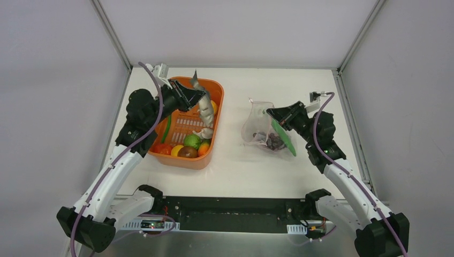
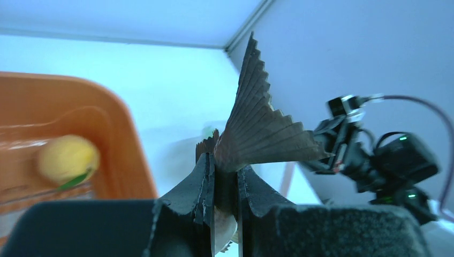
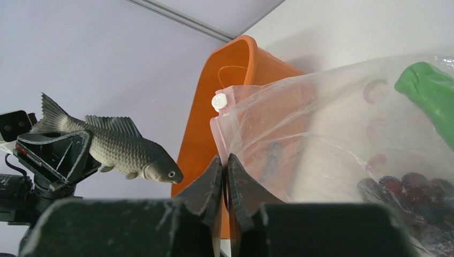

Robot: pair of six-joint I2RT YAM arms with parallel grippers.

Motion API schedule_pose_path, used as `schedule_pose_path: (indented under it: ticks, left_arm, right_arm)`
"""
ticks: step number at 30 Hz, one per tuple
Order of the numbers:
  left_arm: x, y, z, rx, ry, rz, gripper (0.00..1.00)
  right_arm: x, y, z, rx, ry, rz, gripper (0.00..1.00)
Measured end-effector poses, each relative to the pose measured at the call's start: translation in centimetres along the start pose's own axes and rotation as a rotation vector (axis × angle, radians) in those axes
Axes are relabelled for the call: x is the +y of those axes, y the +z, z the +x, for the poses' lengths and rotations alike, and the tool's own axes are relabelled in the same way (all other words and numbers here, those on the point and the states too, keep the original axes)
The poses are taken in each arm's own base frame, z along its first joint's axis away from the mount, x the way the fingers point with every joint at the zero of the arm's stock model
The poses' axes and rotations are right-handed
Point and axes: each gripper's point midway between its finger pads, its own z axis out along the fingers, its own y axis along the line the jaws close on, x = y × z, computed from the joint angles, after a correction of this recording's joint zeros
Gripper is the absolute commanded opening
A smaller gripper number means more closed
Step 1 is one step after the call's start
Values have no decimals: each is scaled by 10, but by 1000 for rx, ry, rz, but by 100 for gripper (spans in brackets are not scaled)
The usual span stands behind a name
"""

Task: Place the food in the zip-top bag and seal the zipper
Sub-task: Place the fake fish in the zipper food storage bag.

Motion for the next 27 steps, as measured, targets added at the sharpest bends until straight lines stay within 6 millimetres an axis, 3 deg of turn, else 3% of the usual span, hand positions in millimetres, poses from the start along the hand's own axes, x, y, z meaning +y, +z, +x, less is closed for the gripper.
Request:
schedule_pose_path:
  ticks: [13,19,27]
  left_arm:
    - [-86,27,-2,-141,-258,349,0]
    - [-101,37,-1,-187,-277,383,0]
    - [-119,61,30,-183,-189,417,0]
  right_arm:
    - [3,-3,4,0,82,-33,7]
    - [10,-6,2,-14,140,-61,7]
    - [26,-10,-4,-27,234,-109,6]
